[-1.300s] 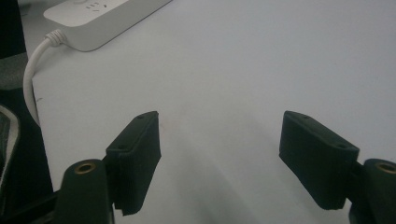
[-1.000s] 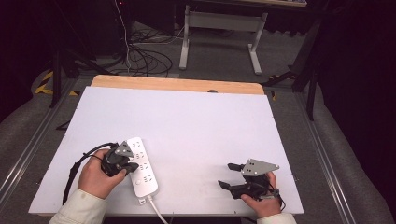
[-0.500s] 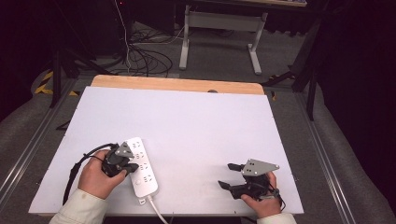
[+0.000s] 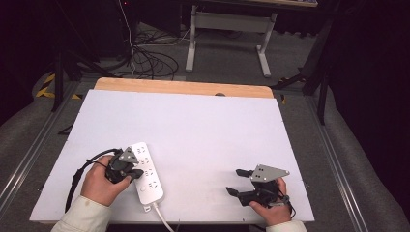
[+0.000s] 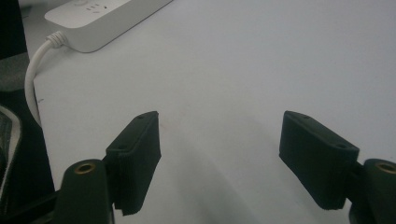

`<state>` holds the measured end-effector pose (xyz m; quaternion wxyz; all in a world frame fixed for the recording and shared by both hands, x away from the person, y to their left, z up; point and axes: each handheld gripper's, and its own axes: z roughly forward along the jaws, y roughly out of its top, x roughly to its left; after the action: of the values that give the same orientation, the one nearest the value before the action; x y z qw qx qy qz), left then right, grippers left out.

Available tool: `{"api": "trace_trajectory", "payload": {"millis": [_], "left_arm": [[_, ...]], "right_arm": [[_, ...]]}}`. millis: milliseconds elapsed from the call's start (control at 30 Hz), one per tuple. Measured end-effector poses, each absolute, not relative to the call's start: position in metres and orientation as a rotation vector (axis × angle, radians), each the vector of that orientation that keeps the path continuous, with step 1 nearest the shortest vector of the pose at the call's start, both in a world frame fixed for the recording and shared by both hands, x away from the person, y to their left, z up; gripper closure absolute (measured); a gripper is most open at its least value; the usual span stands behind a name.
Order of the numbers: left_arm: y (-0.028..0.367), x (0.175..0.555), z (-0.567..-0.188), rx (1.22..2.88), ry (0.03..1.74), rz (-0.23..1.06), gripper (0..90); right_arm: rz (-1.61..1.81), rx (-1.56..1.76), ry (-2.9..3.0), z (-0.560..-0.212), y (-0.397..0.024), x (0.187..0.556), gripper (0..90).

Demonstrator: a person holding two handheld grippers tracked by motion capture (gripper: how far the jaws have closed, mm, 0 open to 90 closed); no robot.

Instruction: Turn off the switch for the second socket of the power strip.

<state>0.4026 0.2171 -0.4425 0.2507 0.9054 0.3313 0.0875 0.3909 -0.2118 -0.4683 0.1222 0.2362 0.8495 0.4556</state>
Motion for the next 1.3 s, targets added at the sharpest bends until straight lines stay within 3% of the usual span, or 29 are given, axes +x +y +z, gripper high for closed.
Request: {"api": "trace_trajectory", "payload": {"millis": [1067, 1300], "left_arm": [[0.2197, 0.4029, -0.4446, 2.442, 0.919, 0.212, 90.0], [0.2223, 0.3993, -0.4432, 2.4, 0.922, 0.288, 90.0]], "right_arm": [[1.331, 0.698, 2.477, -0.4684, -0.2124, 0.3909, 29.6], [1.329, 0.699, 2.477, -0.4685, -0.2129, 0.3911, 29.6]]}}
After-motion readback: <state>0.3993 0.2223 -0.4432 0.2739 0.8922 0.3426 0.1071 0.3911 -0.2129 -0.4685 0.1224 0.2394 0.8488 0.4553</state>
